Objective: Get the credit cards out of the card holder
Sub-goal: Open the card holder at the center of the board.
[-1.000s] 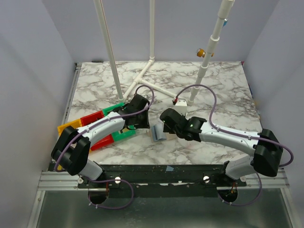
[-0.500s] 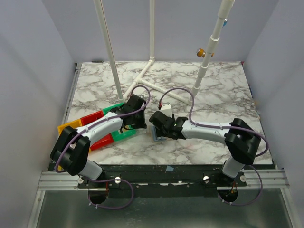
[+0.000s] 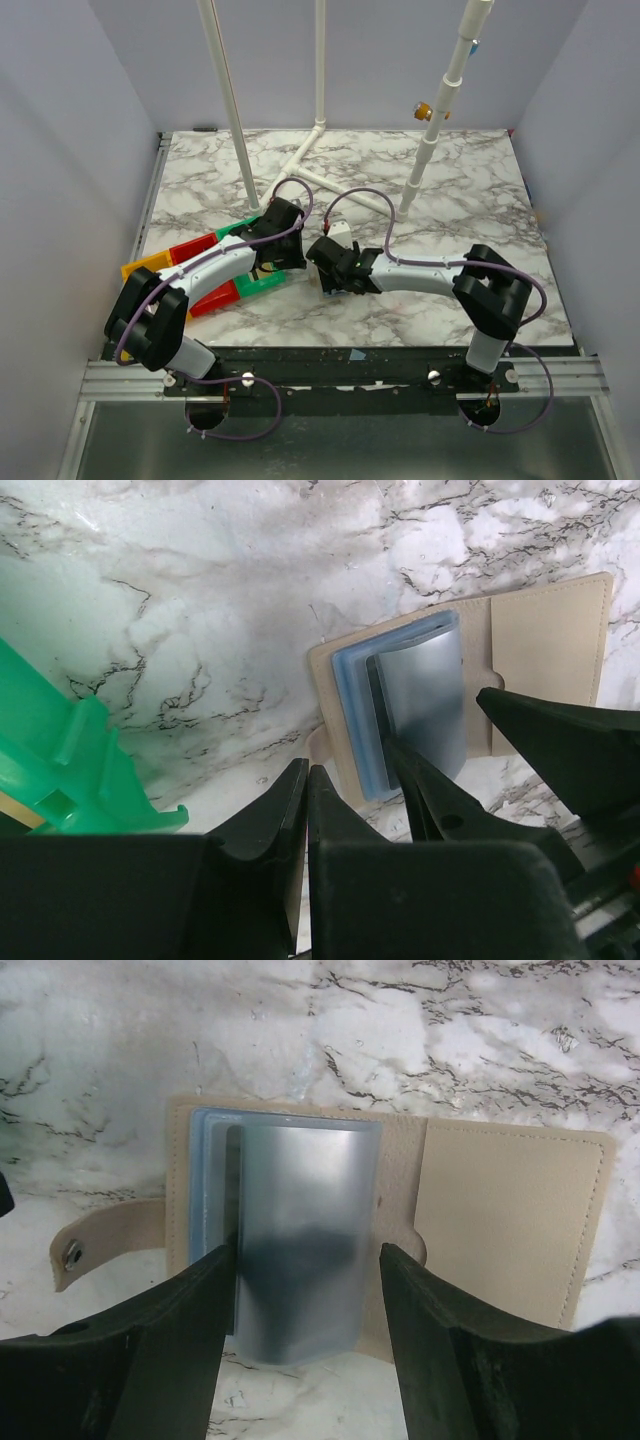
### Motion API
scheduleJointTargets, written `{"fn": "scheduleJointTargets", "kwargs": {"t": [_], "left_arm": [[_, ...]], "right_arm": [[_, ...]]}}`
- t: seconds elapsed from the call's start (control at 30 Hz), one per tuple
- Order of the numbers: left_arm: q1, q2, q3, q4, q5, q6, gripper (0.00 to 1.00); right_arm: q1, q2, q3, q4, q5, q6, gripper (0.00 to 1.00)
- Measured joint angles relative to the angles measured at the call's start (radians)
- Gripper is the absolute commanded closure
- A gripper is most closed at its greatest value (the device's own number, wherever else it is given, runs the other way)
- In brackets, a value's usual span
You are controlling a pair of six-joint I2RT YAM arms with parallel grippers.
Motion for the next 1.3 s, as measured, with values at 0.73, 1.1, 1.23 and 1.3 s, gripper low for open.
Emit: {"fn": "scheduleJointTargets", "kwargs": {"t": [0.73, 1.1, 1.23, 1.3], "left_arm": [[-0.008, 0.001, 0.012, -0.003, 0.036, 0.011, 0.95], [-0.122, 0.084, 0.089, -0.008, 0.068, 0.001, 0.95], [-0.153, 0.137, 0.135, -0.006, 0.091, -0.010, 0.95], [-0.164, 0.162, 0.155, -0.002, 0.108, -0.016, 0.95]], "right_arm": [[0.000, -0.136, -0.151, -0.055, 0.062, 0.159, 0.72], [-0.009, -0.254, -0.263, -0.047, 0.046, 0.235, 0.56], [-0.010, -0.288, -0.263, -0.050, 0.055, 0.251, 0.59], [-0.010, -0.291, -0.265, -0.055, 0.063, 0.261, 0.62]]}}
